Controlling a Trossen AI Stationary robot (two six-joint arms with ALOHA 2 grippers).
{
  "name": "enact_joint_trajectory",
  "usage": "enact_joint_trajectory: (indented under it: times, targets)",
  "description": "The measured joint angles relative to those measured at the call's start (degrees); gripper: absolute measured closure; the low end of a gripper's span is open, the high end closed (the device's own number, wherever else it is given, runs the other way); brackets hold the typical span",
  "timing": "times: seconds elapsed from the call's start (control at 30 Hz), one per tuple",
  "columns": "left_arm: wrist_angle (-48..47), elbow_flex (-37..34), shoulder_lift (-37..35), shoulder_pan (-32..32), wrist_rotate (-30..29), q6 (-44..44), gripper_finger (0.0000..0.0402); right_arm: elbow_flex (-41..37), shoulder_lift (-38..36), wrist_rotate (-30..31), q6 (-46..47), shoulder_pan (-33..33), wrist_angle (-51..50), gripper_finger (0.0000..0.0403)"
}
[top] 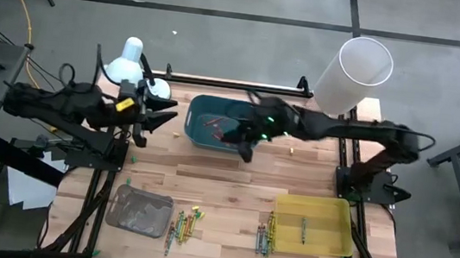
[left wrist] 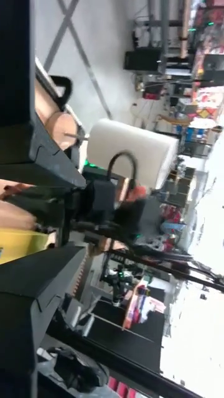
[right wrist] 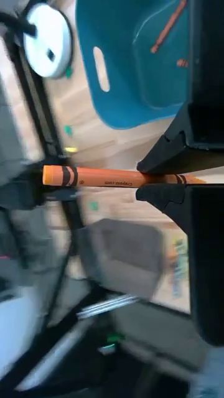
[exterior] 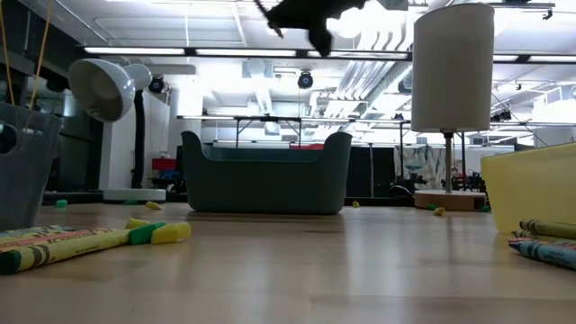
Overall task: Sort crayons
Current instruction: Put the orange crayon into the blue bin
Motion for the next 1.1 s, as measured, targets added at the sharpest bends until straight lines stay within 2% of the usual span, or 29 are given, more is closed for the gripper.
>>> enact_joint_trajectory:
  times: [0.1, 0.2, 0.37, 0.53, 0.73, 0.87, 1.1]
  targets:
    - [-0.20, -0.04, -1.14, 0.08, -0.02, 1.83, 0.0249, -12.59, -6.09, 3.92, 7.24, 3.15, 17.51, 0.0402]
    - [0.10, -0.22, -0.84, 1.00, 0.56, 2.11, 0.0249, -19.26, -8.28, 8.25, 10.45, 6.21, 33.43, 0.0403]
    - [5.34, -4.23, 0.32, 2.79, 4.50, -0.44, 0.0249, -20.37, -8.25, 11.51, 8.58, 7.83, 34.46, 0.0403]
    - [10.54, -5.35, -0.28, 3.07, 4.71, -2.77, 0.0249, -17.10, -7.77, 12.69, 8.55, 6.67, 28.37, 0.0403]
    - [10.51, -5.35, -0.16, 3.03, 4.36, -5.57, 0.0249, -3.75, 0.60, 14.61, 5.30, 0.00, 2.46, 0.0402]
    - [9.06, -5.35, 0.37, 3.01, 4.48, -7.99, 0.0249, 2.20, 8.18, 15.24, 5.10, -3.49, -10.76, 0.0393]
    - [6.54, -5.34, 1.13, 3.01, 5.40, -11.73, 0.0249, 3.98, 16.27, 15.11, 7.54, -6.44, -12.85, 0.0352]
